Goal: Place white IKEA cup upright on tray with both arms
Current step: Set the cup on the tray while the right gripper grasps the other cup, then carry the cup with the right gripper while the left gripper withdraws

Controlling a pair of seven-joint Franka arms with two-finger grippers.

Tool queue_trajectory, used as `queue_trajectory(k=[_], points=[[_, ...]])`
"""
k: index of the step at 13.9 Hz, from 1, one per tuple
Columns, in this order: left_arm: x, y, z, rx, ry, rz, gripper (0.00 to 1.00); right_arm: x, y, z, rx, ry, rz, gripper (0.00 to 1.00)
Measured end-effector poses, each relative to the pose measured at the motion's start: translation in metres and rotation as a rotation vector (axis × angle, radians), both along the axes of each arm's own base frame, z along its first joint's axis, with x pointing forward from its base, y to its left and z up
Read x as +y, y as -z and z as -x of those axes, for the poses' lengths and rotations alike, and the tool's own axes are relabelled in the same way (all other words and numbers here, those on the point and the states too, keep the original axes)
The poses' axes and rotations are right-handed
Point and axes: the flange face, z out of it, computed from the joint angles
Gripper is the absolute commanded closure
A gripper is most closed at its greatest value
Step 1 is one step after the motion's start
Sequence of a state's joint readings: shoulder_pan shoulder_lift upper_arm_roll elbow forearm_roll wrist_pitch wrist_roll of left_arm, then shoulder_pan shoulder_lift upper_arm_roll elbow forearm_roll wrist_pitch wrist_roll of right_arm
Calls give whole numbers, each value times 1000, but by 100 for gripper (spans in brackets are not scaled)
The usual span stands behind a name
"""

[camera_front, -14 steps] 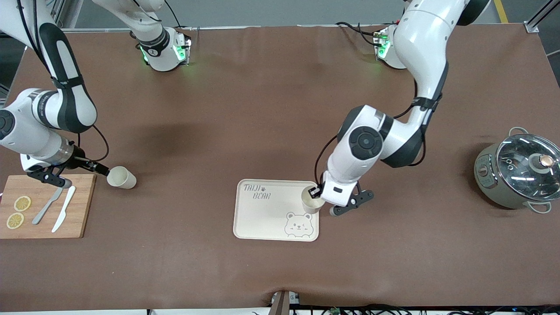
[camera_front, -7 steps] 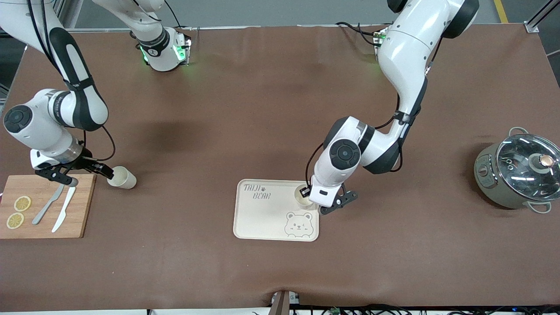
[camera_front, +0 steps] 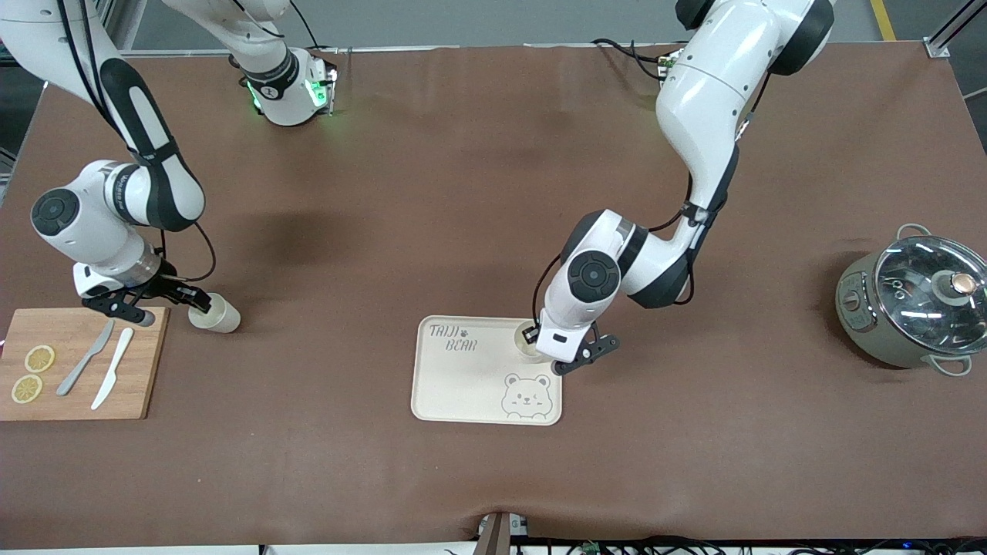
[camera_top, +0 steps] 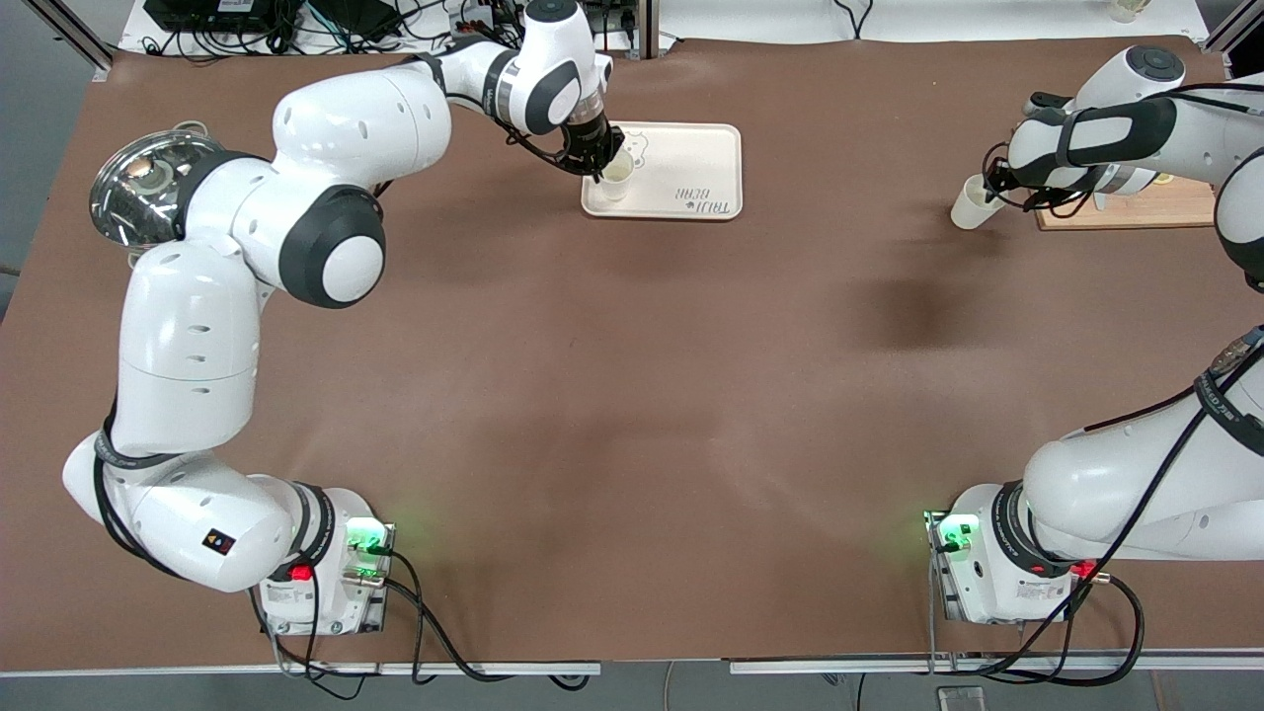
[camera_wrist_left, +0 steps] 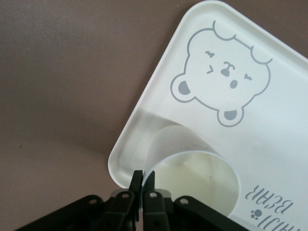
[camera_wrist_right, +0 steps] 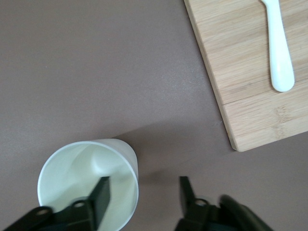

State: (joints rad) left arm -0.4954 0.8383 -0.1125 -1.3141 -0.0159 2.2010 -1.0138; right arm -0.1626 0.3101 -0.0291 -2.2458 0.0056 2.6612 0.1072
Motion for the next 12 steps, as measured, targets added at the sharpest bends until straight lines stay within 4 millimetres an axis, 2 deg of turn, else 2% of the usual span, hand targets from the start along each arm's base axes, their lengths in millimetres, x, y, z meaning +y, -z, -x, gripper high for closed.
queue_trajectory(k=[1,4,6,8,9,12], points=[[1,-1,-2,-4,-3,2,0,0,0,0,0,-1,0,65],[2,-10,-9,-38,-11,19,0,2,0,0,0,-7,-1,80],[7,-32,-18,-83,-8,19,0,4,0,-1,0,-16,-1,88],[16,-72,-27,-136,-14,24,0,4,0,-1,-1,-24,0,100],[27,-97,-32,-152,-22,23,0,4,0,-1,-2,-29,1,100],[80,-175,-43,-184,16,-27,0,8,-6,-4,-14,-52,2,100]])
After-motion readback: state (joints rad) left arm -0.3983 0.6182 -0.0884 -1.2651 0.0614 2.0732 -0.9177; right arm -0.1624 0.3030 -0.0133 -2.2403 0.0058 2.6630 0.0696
